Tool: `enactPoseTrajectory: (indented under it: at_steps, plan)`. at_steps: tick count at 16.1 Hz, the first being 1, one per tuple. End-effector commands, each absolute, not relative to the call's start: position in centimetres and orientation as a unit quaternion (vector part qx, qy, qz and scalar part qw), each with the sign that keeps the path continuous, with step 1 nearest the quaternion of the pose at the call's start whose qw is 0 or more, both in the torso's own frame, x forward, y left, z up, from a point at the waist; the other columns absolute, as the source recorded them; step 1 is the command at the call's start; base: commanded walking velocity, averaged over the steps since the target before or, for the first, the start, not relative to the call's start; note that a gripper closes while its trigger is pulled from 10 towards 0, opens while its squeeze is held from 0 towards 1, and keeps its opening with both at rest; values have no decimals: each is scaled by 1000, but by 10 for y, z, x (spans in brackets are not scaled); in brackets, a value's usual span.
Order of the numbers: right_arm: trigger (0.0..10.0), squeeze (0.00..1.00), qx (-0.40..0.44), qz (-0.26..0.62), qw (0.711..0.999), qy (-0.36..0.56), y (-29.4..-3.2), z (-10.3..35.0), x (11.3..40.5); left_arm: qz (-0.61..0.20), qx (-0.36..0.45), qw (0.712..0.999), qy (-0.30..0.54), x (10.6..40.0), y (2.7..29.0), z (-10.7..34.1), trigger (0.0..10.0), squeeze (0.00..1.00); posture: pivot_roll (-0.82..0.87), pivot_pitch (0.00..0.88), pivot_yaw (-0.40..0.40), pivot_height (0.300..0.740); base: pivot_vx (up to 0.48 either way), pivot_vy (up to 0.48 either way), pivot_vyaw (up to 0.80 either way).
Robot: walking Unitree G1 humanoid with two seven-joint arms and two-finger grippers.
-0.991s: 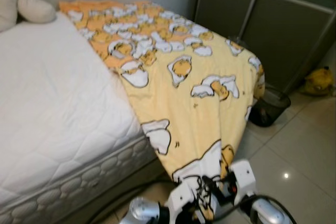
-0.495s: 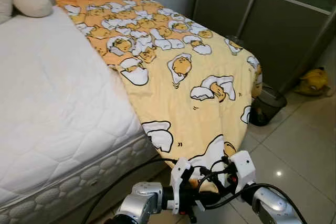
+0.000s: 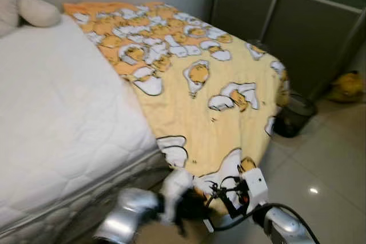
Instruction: Clean up the room
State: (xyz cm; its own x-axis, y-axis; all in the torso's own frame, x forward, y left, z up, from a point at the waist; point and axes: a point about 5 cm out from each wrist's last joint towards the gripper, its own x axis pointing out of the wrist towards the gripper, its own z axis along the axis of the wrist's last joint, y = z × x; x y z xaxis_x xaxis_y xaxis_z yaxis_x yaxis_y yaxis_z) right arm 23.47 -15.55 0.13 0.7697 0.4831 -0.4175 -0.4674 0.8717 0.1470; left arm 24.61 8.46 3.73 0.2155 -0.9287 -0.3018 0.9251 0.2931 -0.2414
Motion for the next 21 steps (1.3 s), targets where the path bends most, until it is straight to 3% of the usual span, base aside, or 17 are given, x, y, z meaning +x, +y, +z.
enactPoseTrajectory:
  at_steps: [1, 2, 3, 4, 6, 9, 10, 15, 18, 21]
  plan:
    - [10000, 0, 13, 250, 944, 215, -155, 5, 242, -575, 9, 804, 154, 255, 91, 52, 10000, 1000, 125, 0, -27, 740, 0, 0, 0]
    - [10000, 0, 14, 249, 945, 211, -154, 6, 245, -555, 10, 818, 147, 259, 97, 56, 10000, 1000, 131, 0, -26, 740, 0, 0, 0]
    - [10000, 0, 14, 248, 948, 200, -153, 10, 251, -498, 15, 856, 141, 268, 105, 59, 10000, 1000, 136, 0, -25, 740, 0, 0, 0]
    - [10000, 0, 14, 247, 949, 196, -153, 12, 253, -482, 12, 865, 140, 272, 107, 60, 10000, 1000, 138, 0, -24, 740, 0, 0, 0]
    - [10000, 0, 6, 189, 975, 114, -158, 39, 276, -334, 3, 936, 111, 294, 116, 63, 10000, 1000, 134, 0, -13, 740, 0, 0, 0]
    - [10000, 0, 19, 101, 995, 18, -170, 76, 296, -139, -31, 986, 82, 310, 136, 67, 10000, 1000, 119, 0, -3, 740, 0, 0, 0]
    - [10000, 0, 18, 94, 995, 3, -170, 83, 299, -111, -10, 991, 68, 311, 139, 70, 10000, 0, 110, 0, 2, 740, 0, 0, 0]
    - [10000, 0, 10, 79, 997, 5, -167, 79, 299, -56, 35, 996, 57, 330, 127, 78, 10000, 0, 87, 0, 14, 740, 0, -480, 370]
    - [10000, 0, 9, 75, 997, 6, -167, 77, 298, -40, 23, 997, 60, 338, 122, 81, 10000, 0, 82, 0, 21, 740, 0, -480, 596]
    - [10000, 0, 6, 70, 997, 12, -170, 73, 296, -86, 17, 993, 78, 342, 108, 79, 10000, 0, 74, 0, 33, 740, 0, -480, 579]
